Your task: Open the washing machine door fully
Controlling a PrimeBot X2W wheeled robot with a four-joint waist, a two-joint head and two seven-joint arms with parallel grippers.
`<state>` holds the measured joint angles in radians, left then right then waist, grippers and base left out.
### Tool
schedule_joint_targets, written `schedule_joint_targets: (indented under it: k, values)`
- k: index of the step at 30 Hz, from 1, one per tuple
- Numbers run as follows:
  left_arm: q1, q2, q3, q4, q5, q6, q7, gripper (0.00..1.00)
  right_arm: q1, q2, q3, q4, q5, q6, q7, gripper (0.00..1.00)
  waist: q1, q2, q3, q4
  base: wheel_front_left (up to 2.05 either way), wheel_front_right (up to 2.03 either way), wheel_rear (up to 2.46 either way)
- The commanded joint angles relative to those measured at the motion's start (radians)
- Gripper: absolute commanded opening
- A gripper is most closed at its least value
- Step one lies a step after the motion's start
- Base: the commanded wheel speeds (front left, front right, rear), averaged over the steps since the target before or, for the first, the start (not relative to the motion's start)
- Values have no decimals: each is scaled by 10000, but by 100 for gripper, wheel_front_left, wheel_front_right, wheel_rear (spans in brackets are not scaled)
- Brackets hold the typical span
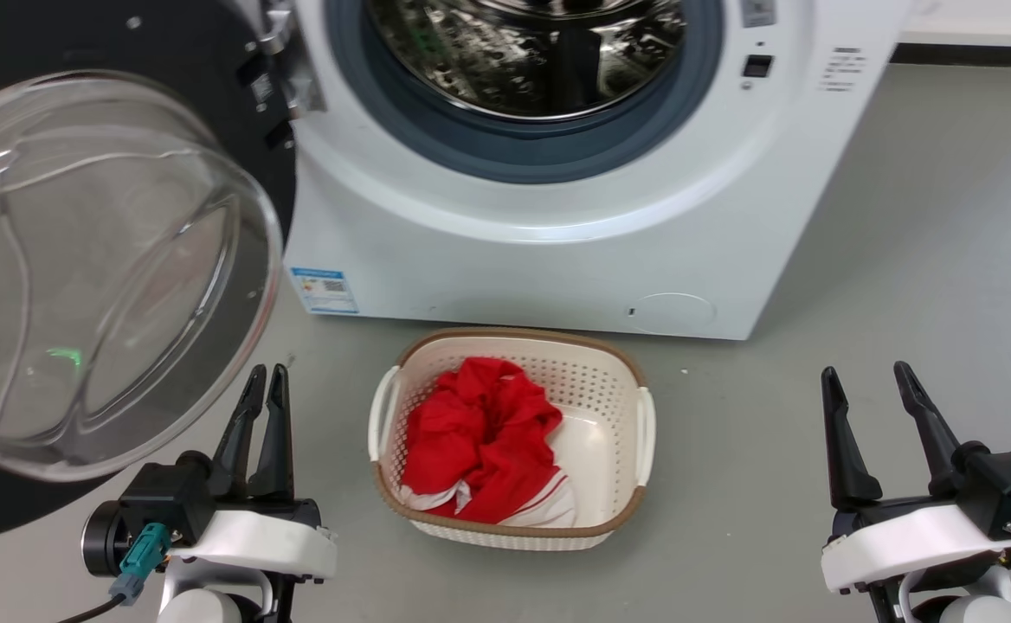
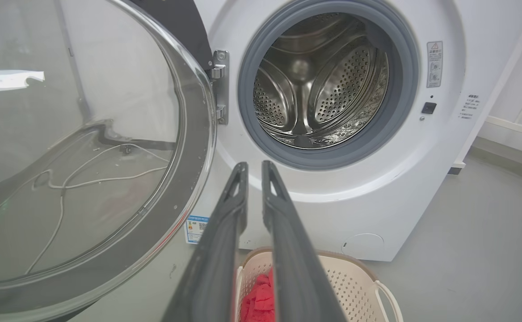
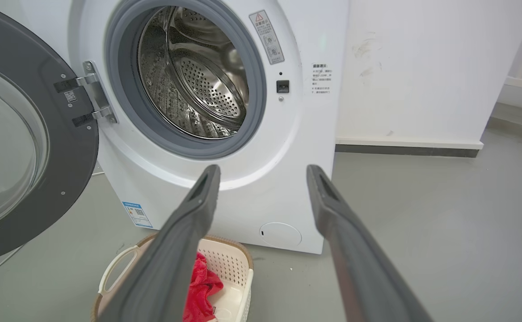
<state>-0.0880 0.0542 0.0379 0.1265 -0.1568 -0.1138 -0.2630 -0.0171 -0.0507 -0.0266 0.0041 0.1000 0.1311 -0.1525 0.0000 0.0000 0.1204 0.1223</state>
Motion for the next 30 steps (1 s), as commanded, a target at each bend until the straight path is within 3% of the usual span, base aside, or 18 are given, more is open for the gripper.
schedule_joint_targets:
  k: [1, 12, 30]
  values:
    - [-120, 17, -36, 12, 81, 67, -25, 100, 70, 14, 25, 2, -46, -7, -33, 100, 0, 0, -120, -453, 0, 0, 0]
    - [-55, 102, -255, 79, 421, 270, -25, 100, 102, 14, 224, 105, -142, -7, -52, 100, 0, 0, -343, -1138, 0, 0, 0]
    - [-33, 188, -387, 175, 454, 448, -25, 100, 25, 14, 206, 292, 9, -7, -176, 100, 0, 0, -314, -1155, 0, 0, 0]
